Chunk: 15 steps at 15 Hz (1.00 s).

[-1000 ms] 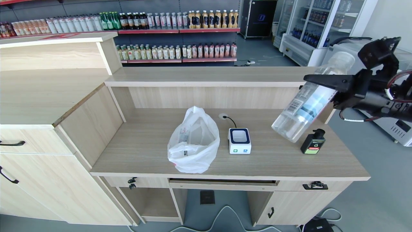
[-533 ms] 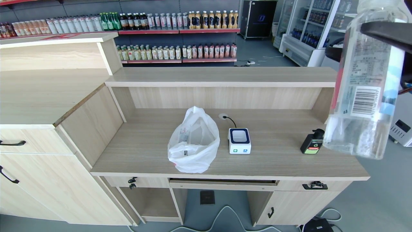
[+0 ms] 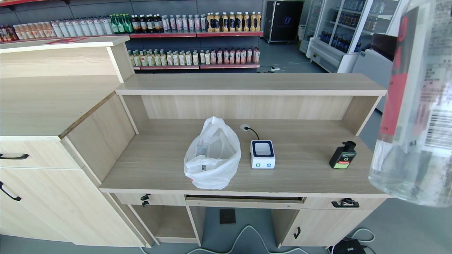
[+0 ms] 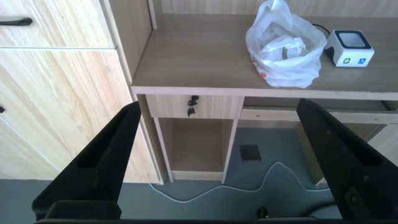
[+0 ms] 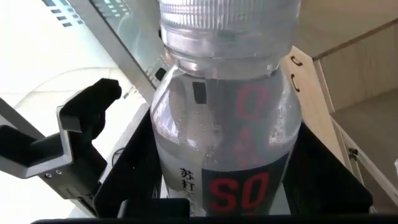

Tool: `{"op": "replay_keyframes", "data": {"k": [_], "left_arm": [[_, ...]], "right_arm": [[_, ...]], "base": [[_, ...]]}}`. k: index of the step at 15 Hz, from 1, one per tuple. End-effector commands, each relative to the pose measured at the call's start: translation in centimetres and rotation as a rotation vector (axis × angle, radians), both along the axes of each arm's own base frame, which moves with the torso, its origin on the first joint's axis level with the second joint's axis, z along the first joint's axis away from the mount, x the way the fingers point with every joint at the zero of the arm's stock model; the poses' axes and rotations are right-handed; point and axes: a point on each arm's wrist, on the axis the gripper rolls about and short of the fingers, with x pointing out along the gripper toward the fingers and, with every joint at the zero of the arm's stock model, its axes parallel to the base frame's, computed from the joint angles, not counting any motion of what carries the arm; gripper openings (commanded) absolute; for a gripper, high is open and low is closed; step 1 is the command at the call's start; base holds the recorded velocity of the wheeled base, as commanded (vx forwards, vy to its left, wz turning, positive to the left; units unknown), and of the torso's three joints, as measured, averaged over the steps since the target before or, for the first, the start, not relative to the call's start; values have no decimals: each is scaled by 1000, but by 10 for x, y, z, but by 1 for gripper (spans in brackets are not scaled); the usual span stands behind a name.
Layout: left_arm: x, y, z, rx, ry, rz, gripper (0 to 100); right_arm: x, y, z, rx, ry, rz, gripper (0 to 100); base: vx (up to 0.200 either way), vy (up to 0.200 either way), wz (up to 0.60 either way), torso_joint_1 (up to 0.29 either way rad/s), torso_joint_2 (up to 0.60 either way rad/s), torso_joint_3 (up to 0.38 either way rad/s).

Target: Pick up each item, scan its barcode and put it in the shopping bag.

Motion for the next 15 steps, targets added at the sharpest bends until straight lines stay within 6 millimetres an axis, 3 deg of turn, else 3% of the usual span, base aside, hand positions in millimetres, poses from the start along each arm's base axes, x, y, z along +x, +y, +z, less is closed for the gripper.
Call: {"op": "replay_keyframes", "data": {"k": [1, 7, 15], "left_arm": [[0, 0, 0, 0, -1, 0, 100], [0, 0, 0, -1, 0, 0, 100], [0, 0, 0, -1, 0, 0, 100]], "right_arm": [[15, 13, -11, -1, 20, 40, 0], [-3, 12, 5, 65, 185, 189, 0], [-4, 11, -27, 19, 253, 181, 0]], "base": [[0, 0, 0, 0, 0, 0], [0, 0, 0, 0, 0, 0], [0, 0, 0, 0, 0, 0]]}}
